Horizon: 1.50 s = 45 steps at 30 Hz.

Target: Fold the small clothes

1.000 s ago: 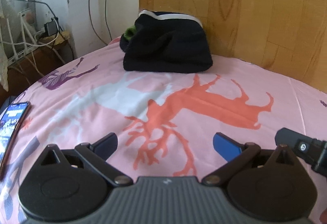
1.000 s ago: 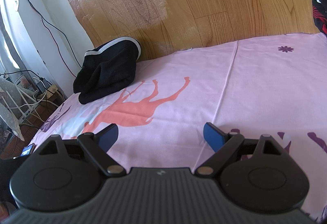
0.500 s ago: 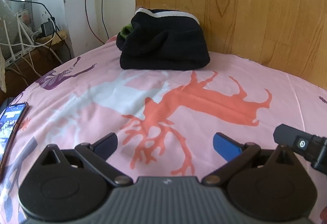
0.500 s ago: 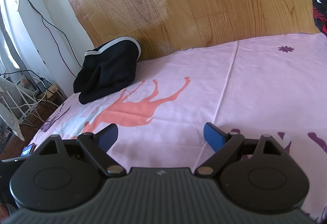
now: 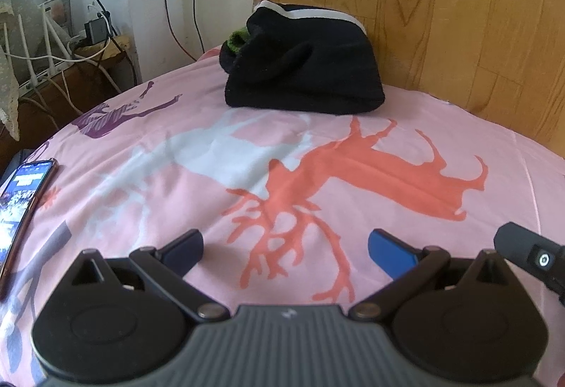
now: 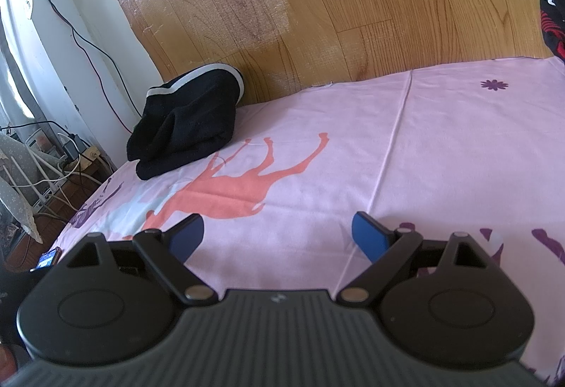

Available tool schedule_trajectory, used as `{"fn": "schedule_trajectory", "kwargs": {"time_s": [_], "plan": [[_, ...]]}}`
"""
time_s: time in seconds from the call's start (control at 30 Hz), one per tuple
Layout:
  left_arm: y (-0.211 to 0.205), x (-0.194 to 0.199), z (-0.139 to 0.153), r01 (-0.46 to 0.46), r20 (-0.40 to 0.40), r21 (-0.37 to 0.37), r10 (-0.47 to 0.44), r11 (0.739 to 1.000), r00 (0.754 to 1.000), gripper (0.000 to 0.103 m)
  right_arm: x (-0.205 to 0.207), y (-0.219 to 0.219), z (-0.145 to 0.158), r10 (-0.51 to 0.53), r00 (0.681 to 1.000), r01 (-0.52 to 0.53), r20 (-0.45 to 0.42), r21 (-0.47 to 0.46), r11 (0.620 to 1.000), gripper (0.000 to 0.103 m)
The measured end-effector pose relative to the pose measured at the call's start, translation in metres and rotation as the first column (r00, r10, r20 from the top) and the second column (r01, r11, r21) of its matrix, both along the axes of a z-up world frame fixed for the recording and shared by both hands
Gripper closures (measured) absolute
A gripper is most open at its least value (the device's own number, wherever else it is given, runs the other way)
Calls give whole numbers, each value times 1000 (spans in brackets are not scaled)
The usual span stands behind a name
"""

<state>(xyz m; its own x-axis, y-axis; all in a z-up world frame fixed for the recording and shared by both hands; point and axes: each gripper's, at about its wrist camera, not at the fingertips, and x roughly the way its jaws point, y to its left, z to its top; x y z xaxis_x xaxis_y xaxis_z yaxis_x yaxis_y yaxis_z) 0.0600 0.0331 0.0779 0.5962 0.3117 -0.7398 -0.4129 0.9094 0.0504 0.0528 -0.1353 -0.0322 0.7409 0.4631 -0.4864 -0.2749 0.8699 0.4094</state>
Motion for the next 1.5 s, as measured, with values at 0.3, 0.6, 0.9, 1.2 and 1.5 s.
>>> {"fn": "schedule_trajectory", "kwargs": {"time_s": [0.3, 0.6, 0.9, 1.2, 1.5], "plan": [[1, 0, -1, -5, -3, 5, 5, 1000, 1000, 0, 0, 0, 0, 0, 1000, 0, 0, 0, 1000, 10], [1, 0, -2, -10, -8, 11, 10, 1000, 1000, 0, 0, 0, 0, 0, 1000, 0, 0, 0, 1000, 10], [2, 1, -2, -8, -9, 13, 9, 1000, 1000, 0, 0, 0, 0, 0, 1000, 0, 0, 0, 1000, 10], [2, 0, -2, -8, -11, 17, 8, 1000, 1000, 0, 0, 0, 0, 0, 1000, 0, 0, 0, 1000, 10], [-3, -2, 1, 19, 17, 47, -20, 999, 1000, 0, 0, 0, 0, 0, 1000, 0, -1, 0, 1000, 10]]}}
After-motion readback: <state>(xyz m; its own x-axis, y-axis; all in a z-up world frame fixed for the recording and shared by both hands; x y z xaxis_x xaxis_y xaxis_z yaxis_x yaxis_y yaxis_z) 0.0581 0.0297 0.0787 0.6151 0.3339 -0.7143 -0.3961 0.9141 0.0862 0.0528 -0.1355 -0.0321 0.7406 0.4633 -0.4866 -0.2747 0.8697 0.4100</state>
